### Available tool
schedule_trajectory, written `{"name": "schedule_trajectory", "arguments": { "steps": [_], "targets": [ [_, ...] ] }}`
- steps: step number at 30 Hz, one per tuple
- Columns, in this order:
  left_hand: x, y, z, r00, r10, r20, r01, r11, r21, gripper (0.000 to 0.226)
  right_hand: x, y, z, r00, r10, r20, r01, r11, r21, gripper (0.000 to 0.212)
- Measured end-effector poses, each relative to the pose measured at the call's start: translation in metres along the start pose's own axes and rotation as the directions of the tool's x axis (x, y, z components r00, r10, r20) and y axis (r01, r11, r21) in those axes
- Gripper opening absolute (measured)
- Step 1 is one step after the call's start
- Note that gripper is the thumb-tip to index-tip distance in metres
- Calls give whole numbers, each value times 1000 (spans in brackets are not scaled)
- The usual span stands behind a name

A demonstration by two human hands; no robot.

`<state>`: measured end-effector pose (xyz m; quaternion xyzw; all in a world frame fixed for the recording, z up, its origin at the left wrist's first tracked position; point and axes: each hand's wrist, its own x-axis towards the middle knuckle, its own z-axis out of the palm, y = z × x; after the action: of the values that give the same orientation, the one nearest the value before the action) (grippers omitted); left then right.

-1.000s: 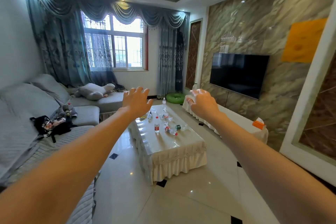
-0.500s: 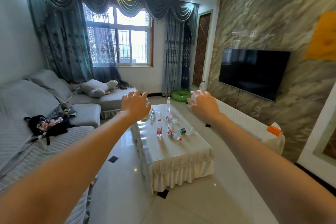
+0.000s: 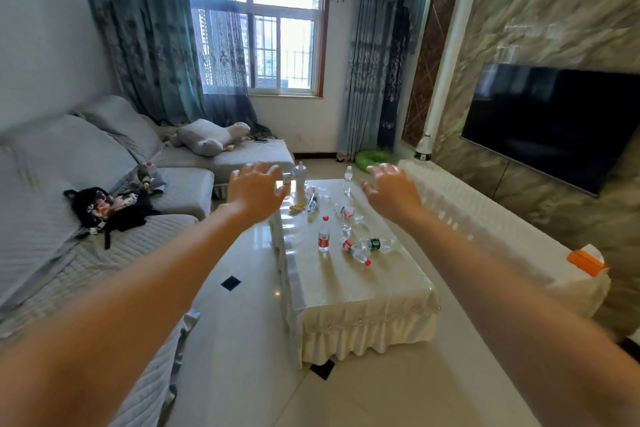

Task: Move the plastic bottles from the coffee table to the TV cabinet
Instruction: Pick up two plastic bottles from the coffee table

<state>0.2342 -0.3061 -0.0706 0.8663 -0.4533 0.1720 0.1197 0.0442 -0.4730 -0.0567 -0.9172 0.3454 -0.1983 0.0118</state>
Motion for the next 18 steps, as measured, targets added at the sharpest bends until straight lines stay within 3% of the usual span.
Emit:
{"name": "schedule_trajectory", "arguments": {
  "steps": [18],
  "targets": [
    [183,-172,170,995,-4,103,3,1000,13,54,219,-73,190,997,27,78,-32,998,63,46]
  ]
}}
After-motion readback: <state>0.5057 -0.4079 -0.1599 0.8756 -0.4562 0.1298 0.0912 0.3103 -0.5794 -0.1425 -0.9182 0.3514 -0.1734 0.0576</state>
